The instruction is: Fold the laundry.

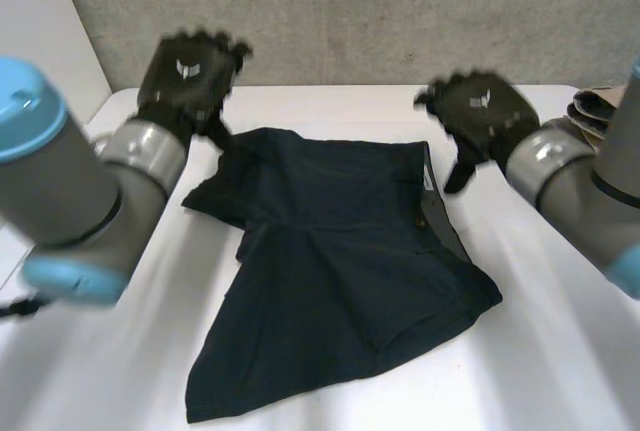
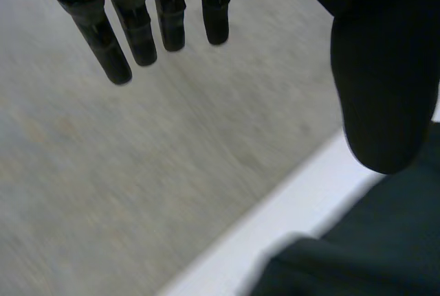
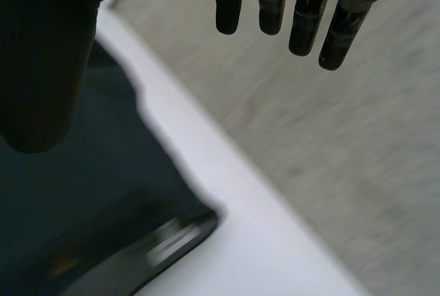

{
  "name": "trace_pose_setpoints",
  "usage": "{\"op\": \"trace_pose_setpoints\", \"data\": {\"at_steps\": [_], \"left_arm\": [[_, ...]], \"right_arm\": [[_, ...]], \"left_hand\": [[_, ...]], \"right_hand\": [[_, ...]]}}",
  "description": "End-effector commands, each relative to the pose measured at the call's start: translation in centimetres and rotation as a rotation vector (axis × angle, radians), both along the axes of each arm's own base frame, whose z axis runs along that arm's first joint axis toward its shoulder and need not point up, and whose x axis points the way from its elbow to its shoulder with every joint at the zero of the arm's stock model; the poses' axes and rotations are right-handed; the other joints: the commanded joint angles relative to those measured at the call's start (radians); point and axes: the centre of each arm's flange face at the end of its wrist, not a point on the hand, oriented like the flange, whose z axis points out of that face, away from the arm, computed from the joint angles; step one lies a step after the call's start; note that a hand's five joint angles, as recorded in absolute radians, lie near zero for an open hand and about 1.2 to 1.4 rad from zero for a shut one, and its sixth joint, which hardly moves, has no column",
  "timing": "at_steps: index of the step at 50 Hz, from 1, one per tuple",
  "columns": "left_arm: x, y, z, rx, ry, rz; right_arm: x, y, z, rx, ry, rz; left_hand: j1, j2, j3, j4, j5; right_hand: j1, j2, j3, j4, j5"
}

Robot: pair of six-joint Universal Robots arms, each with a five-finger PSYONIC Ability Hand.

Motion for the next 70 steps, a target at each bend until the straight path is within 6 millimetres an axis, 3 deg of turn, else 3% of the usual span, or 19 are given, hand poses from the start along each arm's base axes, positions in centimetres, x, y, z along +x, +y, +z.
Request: {"op": "trace_pose_setpoints", "data": {"at_steps": [1, 10, 18, 21, 24, 39, 46, 50, 51, 56, 60, 65, 68, 70], "left_arm": [[3.1, 8.2, -3.3, 0.307, -0.083, -0.034], [5.5, 15.6, -8.1, 0.644, -0.216, -0.148], [6.1, 17.2, -10.5, 0.736, -0.257, -0.171], [6.0, 16.9, -11.3, 0.734, -0.26, -0.162], [5.9, 16.5, -11.4, 0.706, -0.254, -0.15], [5.9, 15.4, -13.3, 0.593, -0.289, -0.083], [5.6, 14.3, -14.2, 0.475, -0.353, -0.04], [5.2, 14.1, -14.3, 0.433, -0.373, -0.05], [5.1, 14.1, -14.2, 0.429, -0.373, -0.054], [4.9, 14.3, -12.4, 0.388, -0.358, -0.065], [5.4, 15.2, -10.2, 0.414, -0.388, -0.073], [6.3, 16.7, -9.1, 0.563, -0.517, -0.12], [5.8, 15.6, -8.7, 0.552, -0.505, -0.14], [5.6, 13.8, -8.8, 0.532, -0.478, -0.121]], "right_arm": [[-3.5, 3.9, -4.2, 0.268, 0.221, 0.112], [-5.3, 6.0, -8.6, 0.289, 0.362, 0.201], [-5.6, 4.6, -11.1, 0.182, 0.334, 0.168], [-5.5, 4.4, -12.2, 0.189, 0.334, 0.173], [-5.4, 4.2, -12.5, 0.186, 0.335, 0.175], [-5.6, 4.1, -12.6, 0.245, 0.261, 0.13], [-5.7, 4.2, -12.5, 0.25, 0.266, 0.118], [-5.8, 4.5, -12.1, 0.258, 0.275, 0.117], [-5.8, 4.7, -11.9, 0.263, 0.28, 0.12], [-6.0, 6.3, -9.9, 0.33, 0.315, 0.146], [-6.5, 8.7, -6.6, 0.385, 0.387, 0.187], [-7.1, 10.5, -5.9, 0.463, 0.475, 0.222], [-7.1, 10.6, -6.1, 0.461, 0.502, 0.221], [-6.9, 9.9, -6.3, 0.422, 0.494, 0.202]], "left_hand": [[0.281, 0.283, 0.284, 0.284, 0.276], [0.464, 0.465, 0.466, 0.467, 0.458], [0.273, 0.274, 0.276, 0.276, 0.268], [0.206, 0.207, 0.208, 0.209, 0.2], [0.211, 0.213, 0.214, 0.214, 0.206], [0.246, 0.248, 0.249, 0.249, 0.241], [0.595, 0.597, 0.598, 0.598, 0.59], [1.046, 1.048, 1.049, 1.049, 1.041], [1.132, 1.133, 1.134, 1.135, 1.126], [1.133, 1.134, 1.135, 1.135, 1.127], [1.133, 1.134, 1.135, 1.135, 1.127], [1.133, 1.134, 1.135, 1.135, 1.127], [1.133, 1.134, 1.135, 1.135, 1.127], [1.133, 1.134, 1.135, 1.135, 1.127]], "right_hand": [[0.104, 0.084, 0.091, 0.068, 0.067], [0.134, 0.114, 0.121, 0.098, 0.097], [0.257, 0.237, 0.243, 0.221, 0.22], [0.576, 0.556, 0.563, 0.54, 0.539], [1.194, 1.175, 1.181, 1.158, 1.158], [1.195, 1.176, 1.182, 1.16, 1.159], [1.195, 1.176, 1.182, 1.16, 1.159], [1.195, 1.176, 1.182, 1.16, 1.159], [1.195, 1.176, 1.182, 1.16, 1.159], [1.195, 1.176, 1.182, 1.16, 1.159], [1.195, 1.176, 1.182, 1.16, 1.159], [1.195, 1.176, 1.182, 1.16, 1.159], [1.195, 1.176, 1.182, 1.16, 1.159], [1.195, 1.176, 1.182, 1.16, 1.159]]}}
